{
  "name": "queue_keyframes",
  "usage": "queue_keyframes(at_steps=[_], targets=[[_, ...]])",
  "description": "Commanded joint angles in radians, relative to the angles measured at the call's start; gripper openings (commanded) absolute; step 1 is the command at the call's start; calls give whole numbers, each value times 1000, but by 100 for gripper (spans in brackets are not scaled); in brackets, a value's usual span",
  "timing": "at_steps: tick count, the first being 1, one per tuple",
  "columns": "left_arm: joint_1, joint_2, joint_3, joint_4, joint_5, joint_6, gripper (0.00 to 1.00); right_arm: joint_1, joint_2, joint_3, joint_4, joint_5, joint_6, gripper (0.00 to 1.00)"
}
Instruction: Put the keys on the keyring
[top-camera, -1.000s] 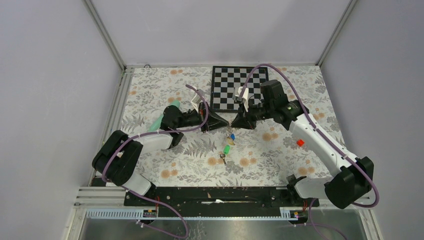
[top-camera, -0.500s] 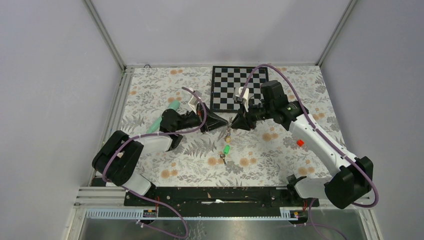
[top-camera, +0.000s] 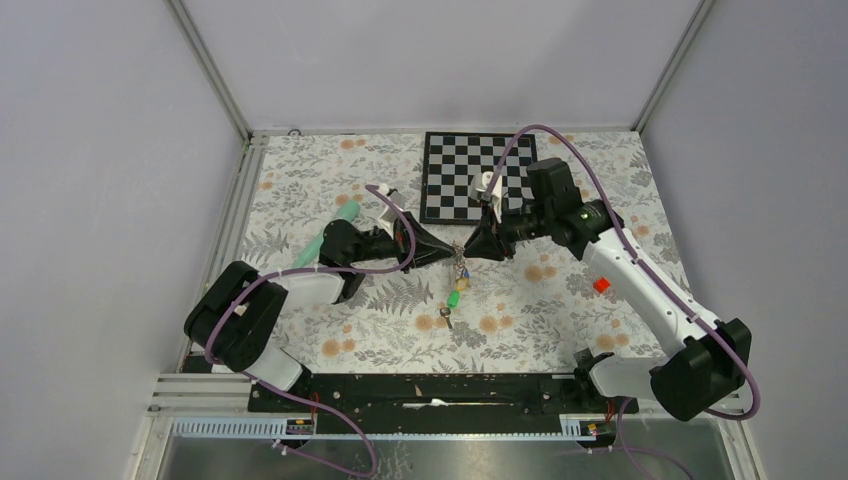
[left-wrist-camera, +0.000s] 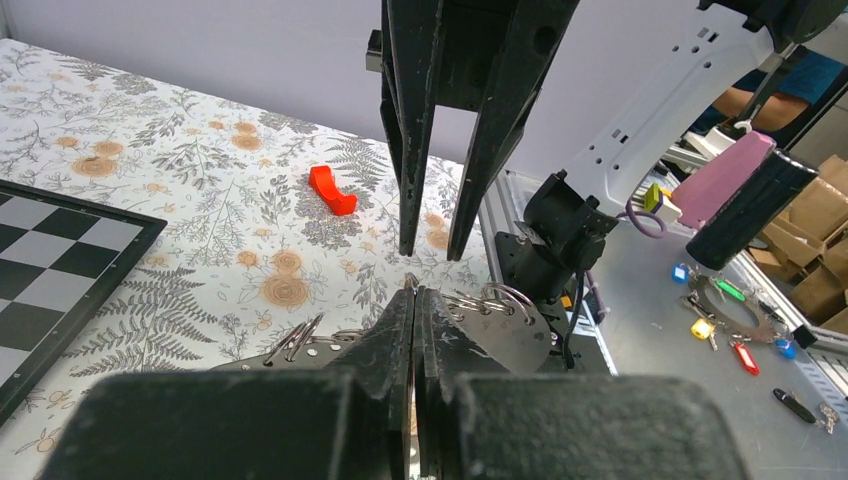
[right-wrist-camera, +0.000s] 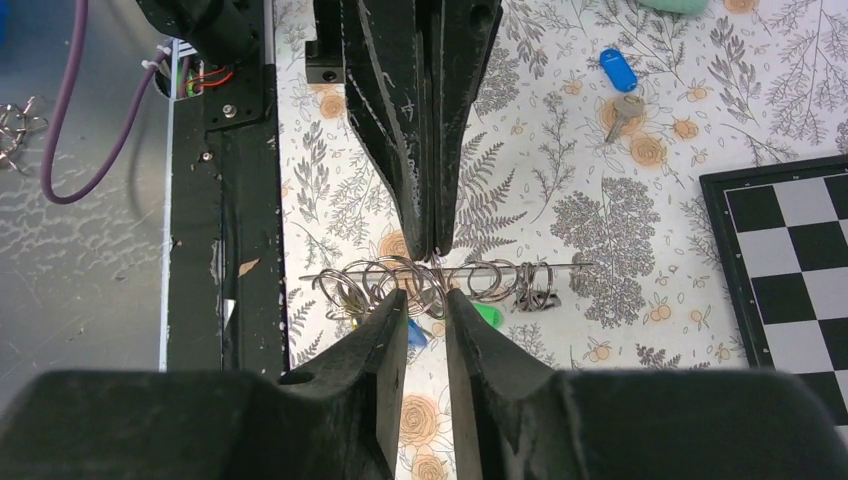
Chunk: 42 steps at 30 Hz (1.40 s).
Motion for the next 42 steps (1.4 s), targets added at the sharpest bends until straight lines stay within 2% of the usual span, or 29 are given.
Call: queue_keyframes(at_steps=[1,16,26,42], targets=[[-1,-37,-1,70,37,48,0,-5,-5,47,2,-55,-14,26],[-7,-42,5,74,52,46,0,-1,47,1,101,-89,21,20],[-7,-35,7,73,48,47,0,9,38,-45,106,-98,-4,20],[-7,-42,0,23,72,108,0,7,24,8,108,-47,49,24]])
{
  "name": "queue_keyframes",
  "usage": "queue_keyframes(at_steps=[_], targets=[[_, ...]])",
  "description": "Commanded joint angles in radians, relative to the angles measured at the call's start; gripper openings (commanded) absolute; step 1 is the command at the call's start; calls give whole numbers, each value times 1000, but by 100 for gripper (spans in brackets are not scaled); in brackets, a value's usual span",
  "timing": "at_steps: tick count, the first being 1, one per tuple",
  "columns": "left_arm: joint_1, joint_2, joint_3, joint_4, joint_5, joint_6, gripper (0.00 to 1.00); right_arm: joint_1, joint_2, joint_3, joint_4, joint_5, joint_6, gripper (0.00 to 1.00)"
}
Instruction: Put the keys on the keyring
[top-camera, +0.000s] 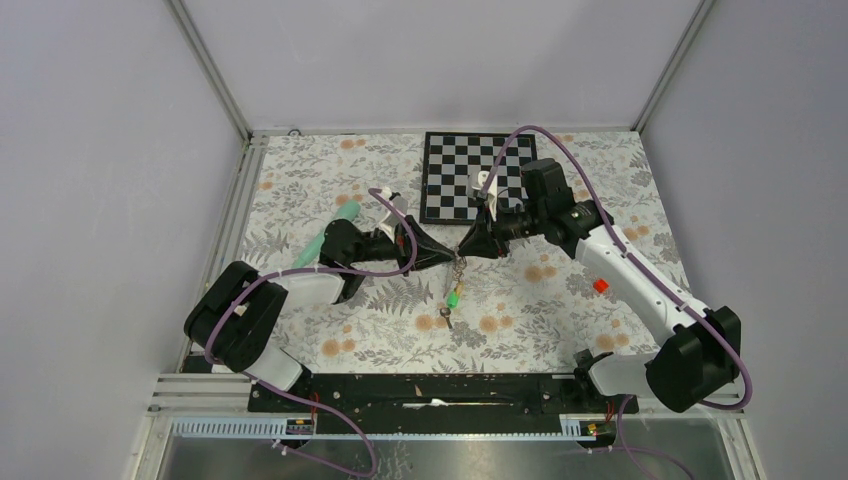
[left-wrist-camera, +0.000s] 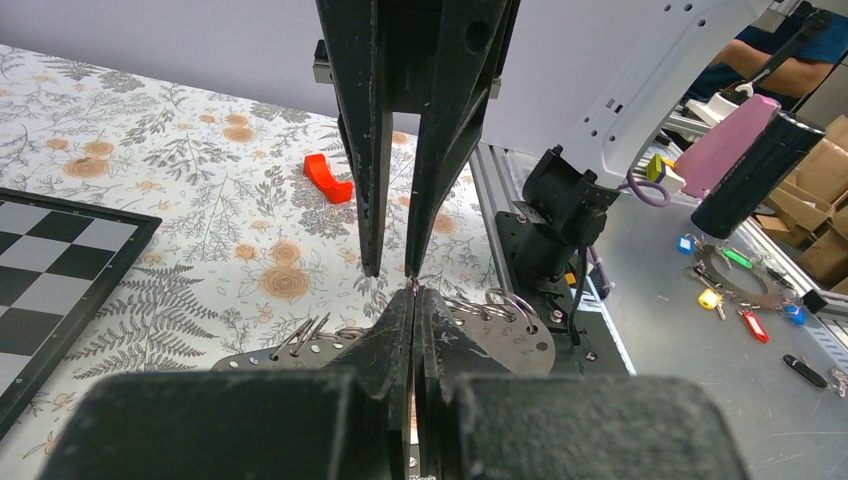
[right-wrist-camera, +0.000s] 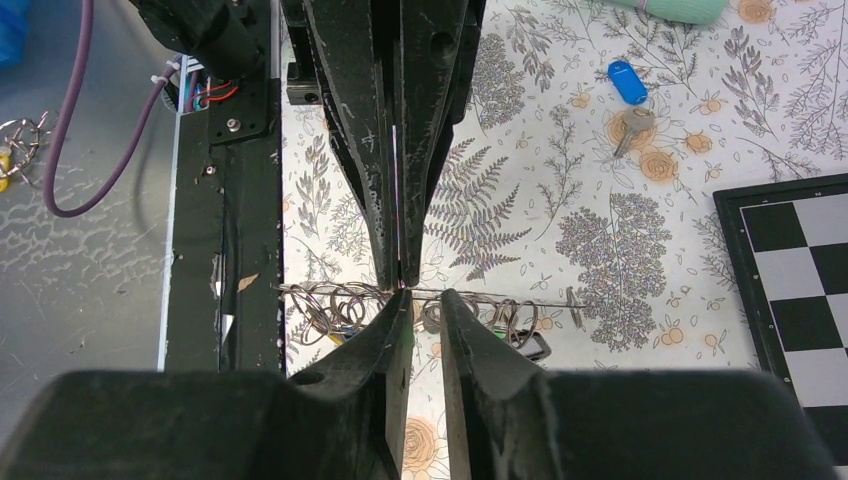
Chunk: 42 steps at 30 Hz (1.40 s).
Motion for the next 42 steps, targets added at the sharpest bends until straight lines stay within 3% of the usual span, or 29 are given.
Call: queue_keyframes(at_steps=[1,17,42], targets=[[-5,-42,1,42,21,46,0,5,-20,40,8,-4,11,24],[-5,-40,5,41,18,45,0,4,-16,2,-3,-69,-15,24],[-8,-35,3,88,3,3,0,20,6,-65,66,-49,7,15]])
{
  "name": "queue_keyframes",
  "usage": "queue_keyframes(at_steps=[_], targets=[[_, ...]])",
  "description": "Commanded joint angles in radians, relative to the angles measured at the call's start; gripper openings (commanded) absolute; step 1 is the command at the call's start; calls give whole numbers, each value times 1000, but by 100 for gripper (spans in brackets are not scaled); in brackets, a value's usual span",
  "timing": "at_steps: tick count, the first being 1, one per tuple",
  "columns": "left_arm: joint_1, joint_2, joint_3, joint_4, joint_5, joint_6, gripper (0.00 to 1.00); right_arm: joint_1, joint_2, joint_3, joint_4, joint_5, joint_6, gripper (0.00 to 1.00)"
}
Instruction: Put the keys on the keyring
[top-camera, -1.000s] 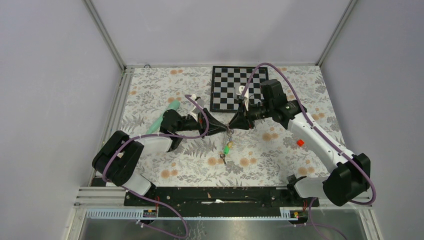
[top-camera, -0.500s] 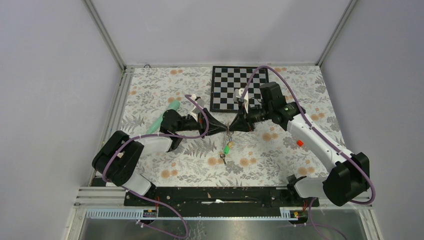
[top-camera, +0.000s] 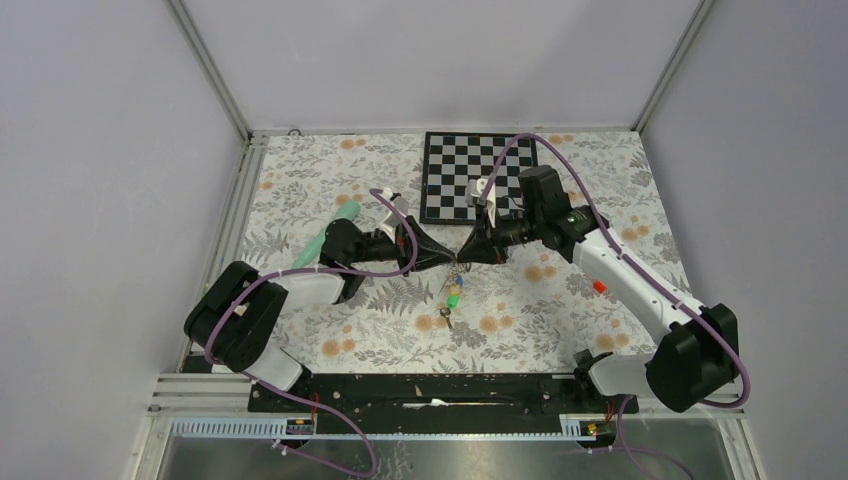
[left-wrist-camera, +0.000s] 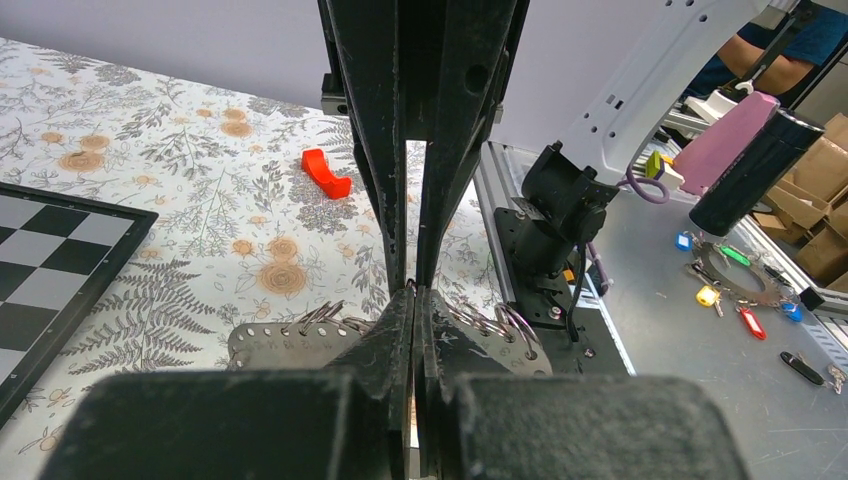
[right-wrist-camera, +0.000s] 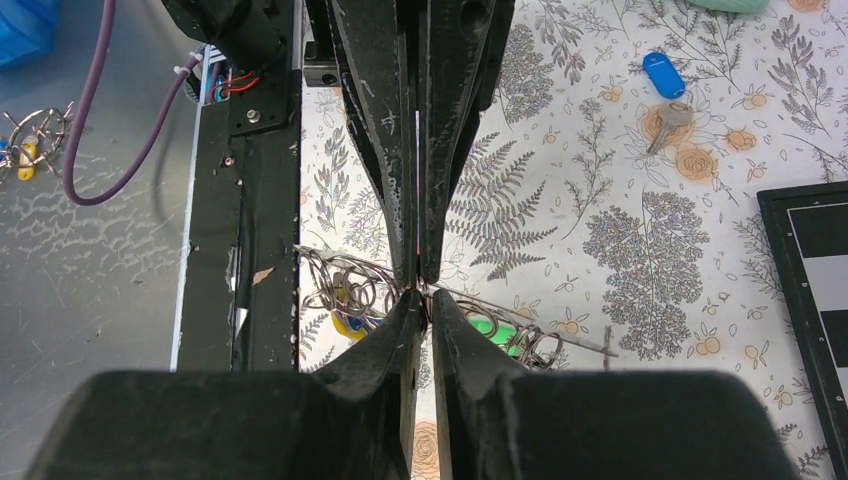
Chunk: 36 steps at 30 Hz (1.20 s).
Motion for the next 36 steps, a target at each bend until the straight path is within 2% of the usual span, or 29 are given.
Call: queue_keyframes(at_steps=[1,8,15,21,28,36], targets=[[-5,-35,2,104,-6,-9,0,15,6,-13,33,-13,5,15],[-5,-33,-2,121,-18,-20,0,16,4,-27,40,-23,1,15],[-1,-34,-11,129,-29,-24,0,16,-7,-29,36,-18,-13,0],[14,-46,-28,115,-31,7,0,14,-45,16,-76,75,-126,0],[15,-60,4,-82,60,187,0,29,-49,102,-235,196,-230,0],[14,-58,58,-264,93,318,10,94,-11,163,-335,286,-250,0]])
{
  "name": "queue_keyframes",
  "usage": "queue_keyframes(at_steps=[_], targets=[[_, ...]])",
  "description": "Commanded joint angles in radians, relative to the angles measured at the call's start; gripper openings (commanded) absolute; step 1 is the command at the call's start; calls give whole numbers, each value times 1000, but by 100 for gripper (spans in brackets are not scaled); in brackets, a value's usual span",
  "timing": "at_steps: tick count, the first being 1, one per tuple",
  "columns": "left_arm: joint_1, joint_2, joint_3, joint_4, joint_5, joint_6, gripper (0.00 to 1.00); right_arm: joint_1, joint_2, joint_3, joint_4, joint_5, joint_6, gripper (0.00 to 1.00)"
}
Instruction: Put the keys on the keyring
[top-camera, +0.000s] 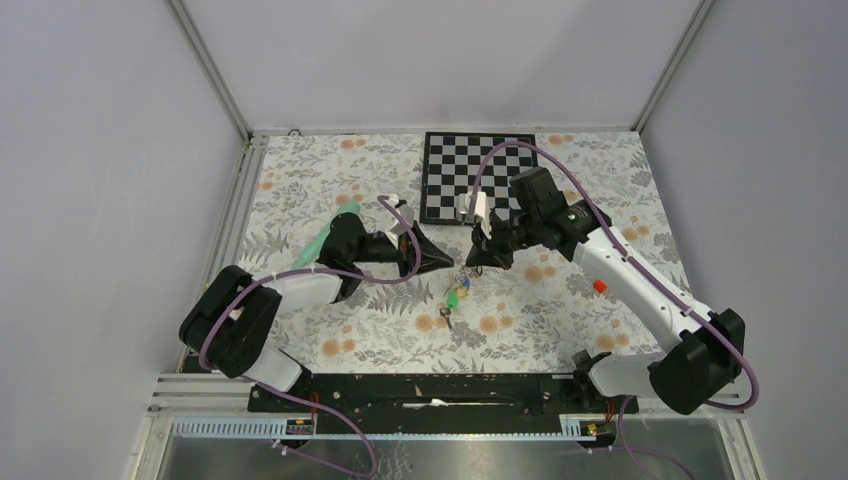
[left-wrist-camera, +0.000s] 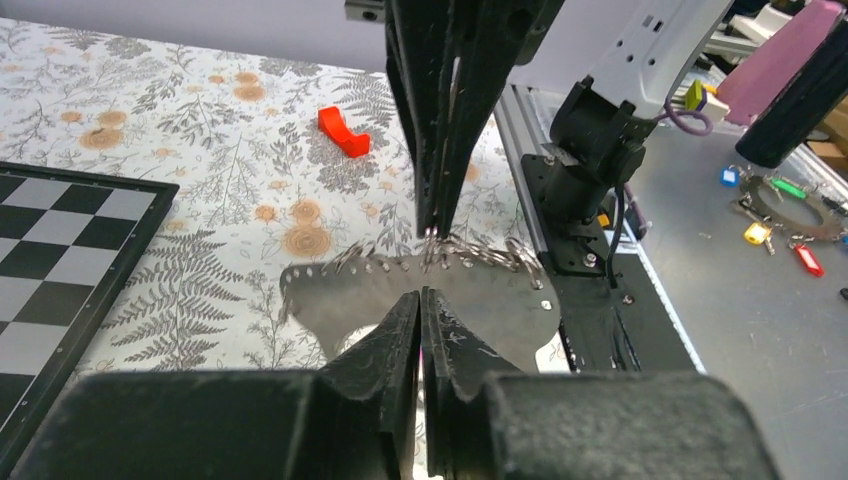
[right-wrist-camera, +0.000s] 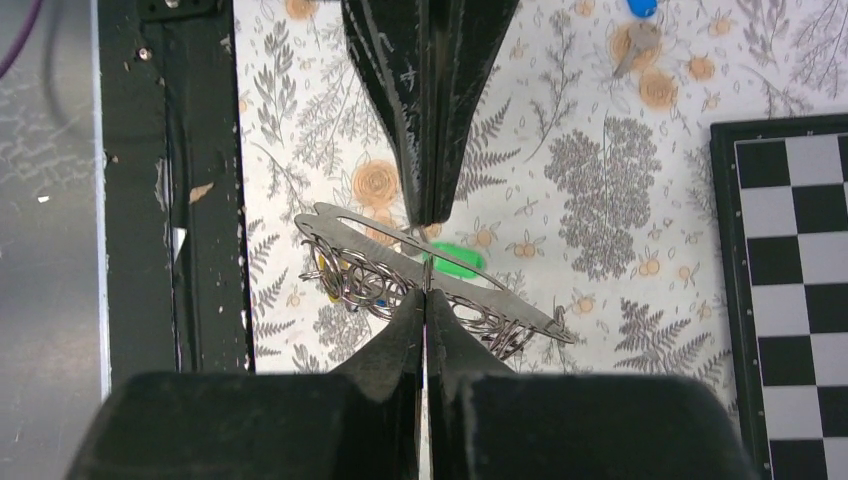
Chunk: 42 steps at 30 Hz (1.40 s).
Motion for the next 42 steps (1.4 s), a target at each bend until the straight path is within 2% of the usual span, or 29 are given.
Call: queue_keyframes(at_steps=[1,7,11,13,14,17,18,20,22,26,31,33,35,38,42], targets=[[8,-25,50,-77,53,97,12,30,4,71,-92,76,-36,0],[13,-35,53,-101,59,119,17,32,-6,50,-72,94,-40,0],[49,-51,88,-220,36,152,23,31,-28,20,-51,102,-49,0],[77,-61,139,-383,10,202,27,31,-40,2,-41,101,-55,0],[90,-66,184,-530,-10,251,28,31,-46,-7,-34,100,-58,0],[104,-67,340,-1042,-171,568,34,32,-69,-41,-12,90,-66,0],[107,-64,376,-1164,-229,651,37,32,-75,-53,-6,87,-67,0],[125,-61,412,-1327,-328,738,42,32,-87,-72,5,82,-69,0],[149,-63,418,-1419,-391,792,49,31,-98,-86,17,74,-68,0],[189,-45,425,-1522,-495,840,56,27,-113,-118,48,53,-59,0],[240,30,508,-1649,-547,848,63,9,-125,-157,85,24,-36,0],[262,86,560,-1717,-562,876,72,-2,-132,-178,107,8,-26,0],[284,145,611,-1754,-578,882,76,-16,-138,-201,127,-5,-16,0],[302,228,682,-1777,-580,867,77,-44,-147,-229,154,-28,-5,0],[302,330,772,-1781,-587,875,71,-72,-161,-245,166,-43,3,0]])
